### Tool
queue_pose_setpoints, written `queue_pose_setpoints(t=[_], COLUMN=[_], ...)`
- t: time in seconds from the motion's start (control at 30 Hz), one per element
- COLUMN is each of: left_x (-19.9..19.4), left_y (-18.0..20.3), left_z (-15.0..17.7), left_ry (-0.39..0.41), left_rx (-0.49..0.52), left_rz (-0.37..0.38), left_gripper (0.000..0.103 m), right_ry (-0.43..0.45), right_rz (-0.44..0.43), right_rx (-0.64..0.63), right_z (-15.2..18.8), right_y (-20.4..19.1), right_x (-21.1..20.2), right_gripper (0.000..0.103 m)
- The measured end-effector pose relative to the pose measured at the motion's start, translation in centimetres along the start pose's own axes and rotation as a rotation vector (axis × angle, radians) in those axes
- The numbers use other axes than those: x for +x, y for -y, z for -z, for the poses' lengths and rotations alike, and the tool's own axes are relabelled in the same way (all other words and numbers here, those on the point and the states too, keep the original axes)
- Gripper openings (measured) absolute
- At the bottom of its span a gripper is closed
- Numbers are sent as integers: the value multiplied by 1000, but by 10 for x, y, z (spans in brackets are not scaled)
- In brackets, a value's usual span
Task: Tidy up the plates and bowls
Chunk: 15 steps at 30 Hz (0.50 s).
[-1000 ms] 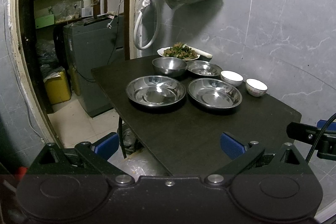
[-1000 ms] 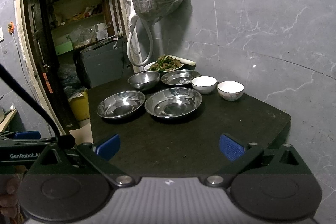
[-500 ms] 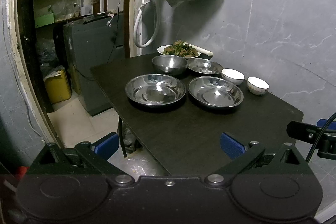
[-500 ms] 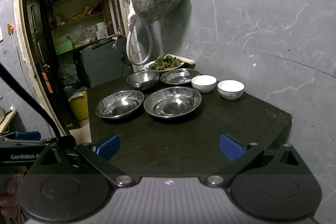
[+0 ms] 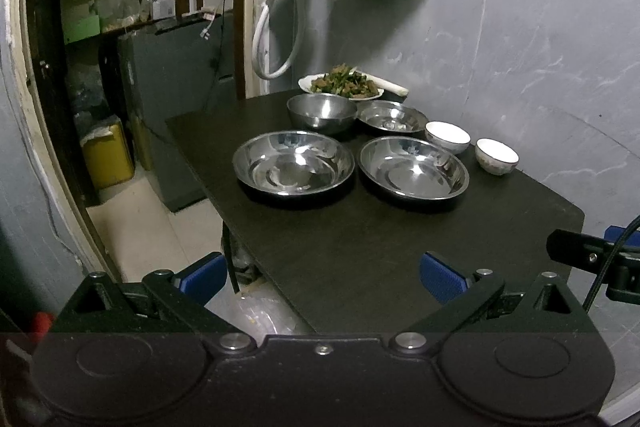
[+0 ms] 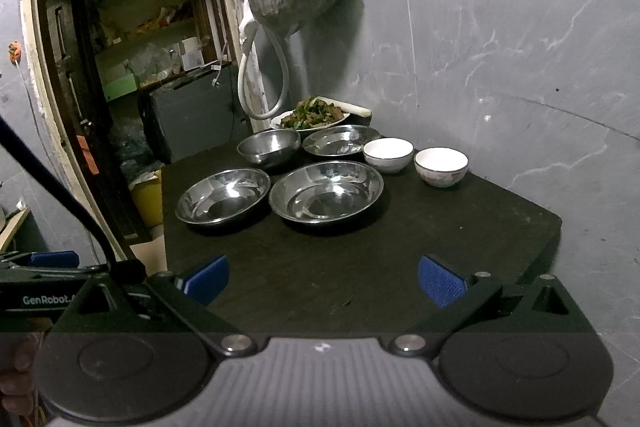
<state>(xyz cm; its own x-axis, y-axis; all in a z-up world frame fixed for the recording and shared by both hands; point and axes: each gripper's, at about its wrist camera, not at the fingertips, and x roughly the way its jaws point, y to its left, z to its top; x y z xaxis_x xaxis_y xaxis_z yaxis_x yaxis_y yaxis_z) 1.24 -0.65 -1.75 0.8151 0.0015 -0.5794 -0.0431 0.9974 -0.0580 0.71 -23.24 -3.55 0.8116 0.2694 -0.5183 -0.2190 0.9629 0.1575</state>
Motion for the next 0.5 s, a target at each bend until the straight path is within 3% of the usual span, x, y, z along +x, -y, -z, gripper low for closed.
queue_pose_setpoints(t=[0.13, 0.5], left_x=[7, 36], left_y=[-4, -23], left_z=[-1, -30], left_ry=[-43, -121], left_rx=[-23, -198], left_rz=[6, -155], left_gripper=[102, 102], right_ry=[-16, -79], right_rz=[-6, -94], right_rx=[4, -85], right_z=[-1, -22], right_y=[4, 19], right_x=[9, 54], right_gripper=[103, 103])
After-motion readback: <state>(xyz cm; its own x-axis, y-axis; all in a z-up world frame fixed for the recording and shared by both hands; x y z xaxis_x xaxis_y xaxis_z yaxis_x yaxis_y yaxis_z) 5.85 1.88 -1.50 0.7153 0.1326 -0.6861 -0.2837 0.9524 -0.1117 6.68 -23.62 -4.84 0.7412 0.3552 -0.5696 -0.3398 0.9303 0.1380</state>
